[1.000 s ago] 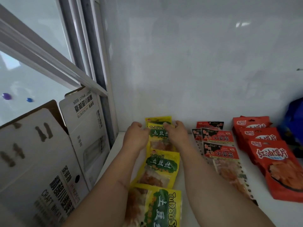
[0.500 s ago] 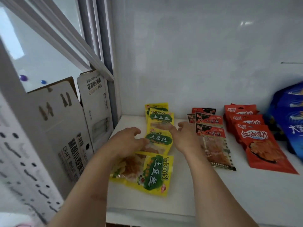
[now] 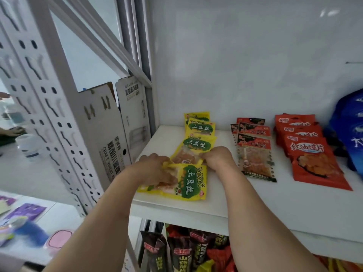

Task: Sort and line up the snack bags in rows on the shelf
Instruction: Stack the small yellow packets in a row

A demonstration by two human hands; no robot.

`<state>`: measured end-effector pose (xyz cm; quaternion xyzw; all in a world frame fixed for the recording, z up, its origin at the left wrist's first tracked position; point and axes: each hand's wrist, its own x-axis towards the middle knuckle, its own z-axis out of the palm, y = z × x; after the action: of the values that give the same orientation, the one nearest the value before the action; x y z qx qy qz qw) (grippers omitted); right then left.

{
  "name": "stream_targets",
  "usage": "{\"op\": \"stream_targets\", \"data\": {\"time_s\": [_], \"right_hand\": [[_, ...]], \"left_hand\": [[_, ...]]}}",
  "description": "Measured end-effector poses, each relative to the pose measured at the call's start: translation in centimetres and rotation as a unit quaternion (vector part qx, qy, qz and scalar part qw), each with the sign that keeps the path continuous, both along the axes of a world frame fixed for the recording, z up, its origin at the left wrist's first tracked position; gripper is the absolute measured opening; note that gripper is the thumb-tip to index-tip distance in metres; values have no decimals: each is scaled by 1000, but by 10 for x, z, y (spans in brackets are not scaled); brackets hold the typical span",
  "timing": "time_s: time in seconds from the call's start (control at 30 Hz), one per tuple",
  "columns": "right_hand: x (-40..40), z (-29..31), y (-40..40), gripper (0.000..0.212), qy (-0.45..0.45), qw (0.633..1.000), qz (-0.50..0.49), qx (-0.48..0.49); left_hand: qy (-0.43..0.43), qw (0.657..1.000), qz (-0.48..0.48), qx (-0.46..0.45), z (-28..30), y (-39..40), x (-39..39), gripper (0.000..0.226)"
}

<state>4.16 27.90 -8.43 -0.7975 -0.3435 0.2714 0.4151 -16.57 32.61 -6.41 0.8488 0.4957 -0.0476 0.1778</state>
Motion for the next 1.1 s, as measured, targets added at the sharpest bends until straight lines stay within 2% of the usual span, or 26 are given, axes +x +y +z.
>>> {"op": "stream_targets", "data": {"time_s": [0.13,0.27,0.33,0.4,0.6,0.7,0.83,0.9,1.0,1.1], "right_hand": [[2,2,-6,28,45,998,4,50],[1,-5,-9,22,167,979,-23,115],[0,-6,-10,22,211,968,-28,132],[2,-6,-8,25,231,960,-45,151],[15,5,10,26,200,950,-93,219],[20,9,23,26,168,957,-97,215],[21,7,41,27,150,961,-97,210],[21,3,49,29,130,966,-101,201],[18,-5,55,28,78,970,-108,202],[14,-10,54,29,3,978,-104,181]], "left_hand": [[-40,998,35,14,-6,-3,-3,84],[-76,995,51,27,-10,-6,-4,65],[-122,990,63,22,-14,-5,-5,50],[-191,978,79,6,-16,-2,-8,45],[-359,922,105,-101,-14,5,-12,40],[-424,890,103,-129,-18,11,-7,23],[-437,888,96,-106,-20,17,4,27],[-456,878,108,-100,-21,18,11,18],[-472,867,134,-90,-22,21,23,12],[-467,870,136,-82,-25,28,34,16]]}}
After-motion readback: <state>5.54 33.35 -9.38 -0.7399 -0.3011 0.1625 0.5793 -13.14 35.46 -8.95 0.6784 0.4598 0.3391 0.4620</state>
